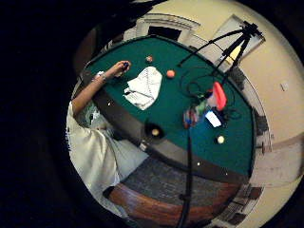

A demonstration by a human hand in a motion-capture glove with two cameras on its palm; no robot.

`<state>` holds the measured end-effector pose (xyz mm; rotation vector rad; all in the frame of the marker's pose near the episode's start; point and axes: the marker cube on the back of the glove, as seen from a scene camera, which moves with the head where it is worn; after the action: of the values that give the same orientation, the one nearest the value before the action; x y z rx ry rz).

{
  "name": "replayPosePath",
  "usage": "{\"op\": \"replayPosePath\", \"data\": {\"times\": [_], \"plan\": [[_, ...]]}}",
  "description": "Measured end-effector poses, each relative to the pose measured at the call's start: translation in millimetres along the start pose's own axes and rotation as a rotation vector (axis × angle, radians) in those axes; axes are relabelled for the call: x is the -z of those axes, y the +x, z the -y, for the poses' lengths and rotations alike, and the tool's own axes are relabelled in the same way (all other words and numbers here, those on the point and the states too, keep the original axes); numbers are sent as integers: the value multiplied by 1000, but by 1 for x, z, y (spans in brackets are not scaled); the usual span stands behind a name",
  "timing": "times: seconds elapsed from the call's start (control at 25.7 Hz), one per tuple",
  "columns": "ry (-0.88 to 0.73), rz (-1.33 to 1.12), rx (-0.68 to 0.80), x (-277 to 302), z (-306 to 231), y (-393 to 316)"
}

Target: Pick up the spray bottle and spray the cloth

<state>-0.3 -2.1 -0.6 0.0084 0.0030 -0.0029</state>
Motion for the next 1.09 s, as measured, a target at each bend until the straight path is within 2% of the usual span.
{"op": "replayPosePath", "data": {"times": [0.55,1.09], "plan": [[20,-31,-41,-7,4,5],[73,54,-206,-32,-26,55]]}}
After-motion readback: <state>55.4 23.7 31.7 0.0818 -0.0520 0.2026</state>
